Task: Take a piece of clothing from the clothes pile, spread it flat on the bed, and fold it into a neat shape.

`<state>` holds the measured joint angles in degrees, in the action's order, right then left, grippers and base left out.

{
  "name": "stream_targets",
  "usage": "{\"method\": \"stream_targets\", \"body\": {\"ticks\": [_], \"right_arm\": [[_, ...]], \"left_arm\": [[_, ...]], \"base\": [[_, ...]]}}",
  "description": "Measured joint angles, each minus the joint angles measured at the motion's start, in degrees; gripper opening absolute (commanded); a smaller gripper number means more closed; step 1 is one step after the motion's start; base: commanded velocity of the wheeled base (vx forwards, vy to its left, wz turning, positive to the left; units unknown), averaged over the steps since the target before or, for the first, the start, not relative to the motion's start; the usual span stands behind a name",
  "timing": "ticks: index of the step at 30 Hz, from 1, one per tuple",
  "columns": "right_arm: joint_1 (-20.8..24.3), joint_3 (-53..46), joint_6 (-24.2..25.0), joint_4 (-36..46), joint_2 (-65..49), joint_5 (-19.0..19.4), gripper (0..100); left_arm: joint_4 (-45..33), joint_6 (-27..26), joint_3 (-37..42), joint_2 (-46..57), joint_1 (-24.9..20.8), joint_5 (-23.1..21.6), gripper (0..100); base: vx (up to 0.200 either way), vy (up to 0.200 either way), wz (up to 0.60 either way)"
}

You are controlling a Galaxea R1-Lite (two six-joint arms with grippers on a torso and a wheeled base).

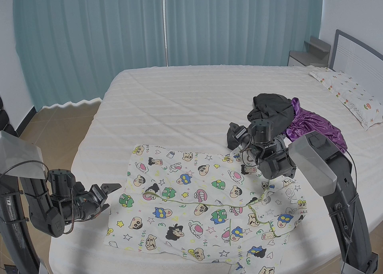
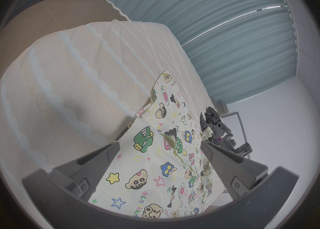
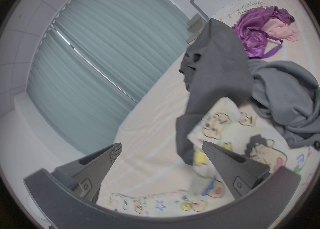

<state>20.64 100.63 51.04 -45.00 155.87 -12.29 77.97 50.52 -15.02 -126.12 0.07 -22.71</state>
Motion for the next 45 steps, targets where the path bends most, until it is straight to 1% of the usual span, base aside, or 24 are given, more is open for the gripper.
{"method": "stream_targets", "body": {"ticks": [5,9,16,19,20,23,28,34,37,45], "right_arm": [[0.5,3.6,0.2,-0.1,0.1,-0.1,100],[0.4,3.3,0.1,0.4,-0.3,-0.3,100],[-1.0,-5.3,-0.4,0.7,-2.9,0.0,100],[-1.8,-8.8,-1.8,0.7,-4.0,0.1,100],[-2.0,-9.9,-2.9,0.8,-4.3,0.2,100],[-2.3,-11.9,-4.9,0.6,-4.8,0.2,100],[-2.2,-12.8,-5.4,0.7,-4.4,0.2,100],[-1.3,-9.5,-6.7,1.3,-1.9,0.2,100],[-0.7,-5.7,-6.8,2.8,-0.1,0.2,100],[1.0,9.3,-6.5,8.0,5.2,-0.2,100]], "left_arm": [[0.0,0.0,0.0,0.0,0.0,0.0,100],[0.0,0.0,0.0,0.0,0.0,0.0,100],[0.0,0.0,0.1,0.0,0.0,0.0,100],[0.0,0.0,0.1,0.0,0.0,0.0,100],[0.0,0.0,0.1,0.0,-0.1,0.0,100],[0.0,0.0,0.1,0.0,-0.1,0.0,100],[0.0,0.0,0.1,0.0,-0.1,0.0,100],[0.0,0.0,0.1,0.0,0.0,0.1,100],[0.0,0.0,0.2,0.0,0.0,0.1,100],[0.1,0.0,0.4,0.0,0.0,0.1,100]], "base": [[0.000,0.000,0.00],[0.000,0.000,0.00],[0.000,0.000,0.00],[0.000,0.000,0.00],[0.000,0.000,0.00],[0.000,0.000,0.00],[0.000,0.000,0.00],[0.000,0.000,0.00],[0.000,0.000,0.00],[0.000,0.000,0.00]]}}
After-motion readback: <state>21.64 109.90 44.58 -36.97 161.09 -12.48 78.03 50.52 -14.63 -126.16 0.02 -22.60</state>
